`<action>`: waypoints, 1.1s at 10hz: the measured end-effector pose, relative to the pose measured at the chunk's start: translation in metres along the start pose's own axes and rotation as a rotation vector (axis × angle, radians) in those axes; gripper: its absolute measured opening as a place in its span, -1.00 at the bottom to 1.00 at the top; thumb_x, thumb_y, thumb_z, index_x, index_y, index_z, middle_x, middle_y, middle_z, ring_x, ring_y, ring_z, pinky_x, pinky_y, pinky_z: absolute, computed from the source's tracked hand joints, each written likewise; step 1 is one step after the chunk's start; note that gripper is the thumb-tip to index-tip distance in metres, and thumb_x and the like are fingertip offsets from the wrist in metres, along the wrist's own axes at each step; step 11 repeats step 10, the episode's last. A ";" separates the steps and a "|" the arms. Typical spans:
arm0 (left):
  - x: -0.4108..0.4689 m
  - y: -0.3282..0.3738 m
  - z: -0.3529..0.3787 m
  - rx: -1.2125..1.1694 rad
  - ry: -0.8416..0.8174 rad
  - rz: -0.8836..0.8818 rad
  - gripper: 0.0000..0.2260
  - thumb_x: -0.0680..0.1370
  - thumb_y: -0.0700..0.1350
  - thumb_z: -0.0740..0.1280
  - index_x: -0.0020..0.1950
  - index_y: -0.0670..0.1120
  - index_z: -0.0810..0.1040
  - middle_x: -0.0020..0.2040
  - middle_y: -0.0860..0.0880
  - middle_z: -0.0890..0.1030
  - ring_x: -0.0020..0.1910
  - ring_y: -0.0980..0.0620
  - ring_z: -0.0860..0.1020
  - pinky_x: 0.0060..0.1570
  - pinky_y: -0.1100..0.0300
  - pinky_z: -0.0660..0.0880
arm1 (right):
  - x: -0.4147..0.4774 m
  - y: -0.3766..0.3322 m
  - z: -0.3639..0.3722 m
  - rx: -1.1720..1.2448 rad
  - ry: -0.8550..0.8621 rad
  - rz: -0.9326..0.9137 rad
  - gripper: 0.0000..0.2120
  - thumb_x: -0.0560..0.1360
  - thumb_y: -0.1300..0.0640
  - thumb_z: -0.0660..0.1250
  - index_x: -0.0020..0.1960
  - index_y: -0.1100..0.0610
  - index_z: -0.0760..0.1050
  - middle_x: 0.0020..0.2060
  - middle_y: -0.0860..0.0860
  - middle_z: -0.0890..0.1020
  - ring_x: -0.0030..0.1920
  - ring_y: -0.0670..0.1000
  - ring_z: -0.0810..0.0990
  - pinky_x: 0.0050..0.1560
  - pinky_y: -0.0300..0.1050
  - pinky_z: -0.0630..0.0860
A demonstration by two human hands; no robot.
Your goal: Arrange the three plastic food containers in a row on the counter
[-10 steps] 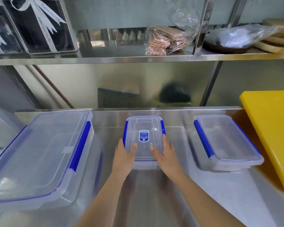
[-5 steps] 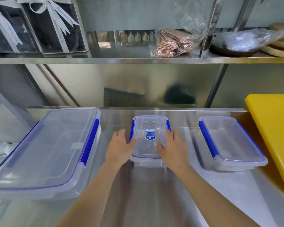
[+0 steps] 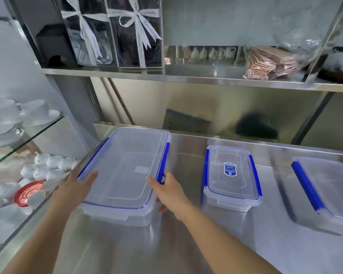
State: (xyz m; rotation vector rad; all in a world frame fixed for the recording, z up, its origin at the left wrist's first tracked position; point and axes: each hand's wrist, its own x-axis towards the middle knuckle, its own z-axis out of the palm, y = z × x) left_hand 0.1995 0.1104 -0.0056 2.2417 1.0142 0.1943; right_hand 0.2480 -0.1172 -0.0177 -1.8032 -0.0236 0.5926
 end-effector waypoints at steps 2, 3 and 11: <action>-0.009 -0.007 0.004 -0.182 0.019 0.056 -0.53 0.50 0.12 0.30 0.37 0.02 0.38 0.33 -0.17 0.49 0.26 -0.22 0.44 0.26 -0.10 0.32 | 0.007 0.003 0.009 0.119 -0.015 -0.012 -0.49 0.42 -0.09 0.36 0.27 0.03 0.27 0.15 0.02 0.55 0.05 0.08 0.60 -0.32 -0.11 0.64; -0.014 -0.004 0.007 -0.214 0.046 0.074 -0.56 0.50 0.09 0.31 0.36 0.04 0.39 0.32 -0.15 0.50 0.26 -0.21 0.45 0.24 -0.06 0.32 | 0.004 0.005 0.005 0.121 -0.015 -0.028 -0.56 0.45 -0.06 0.34 0.24 0.00 0.26 0.13 -0.01 0.53 0.04 0.06 0.60 -0.35 -0.16 0.61; -0.031 0.050 -0.003 0.275 0.124 0.378 -0.55 0.51 0.12 0.21 0.29 -0.12 0.41 0.17 -0.29 0.53 0.16 -0.34 0.46 0.17 -0.18 0.41 | -0.053 -0.032 -0.069 -0.316 0.106 -0.196 -0.51 0.51 -0.07 0.27 0.35 0.11 0.31 0.11 0.01 0.51 0.04 0.03 0.55 0.01 -0.09 0.49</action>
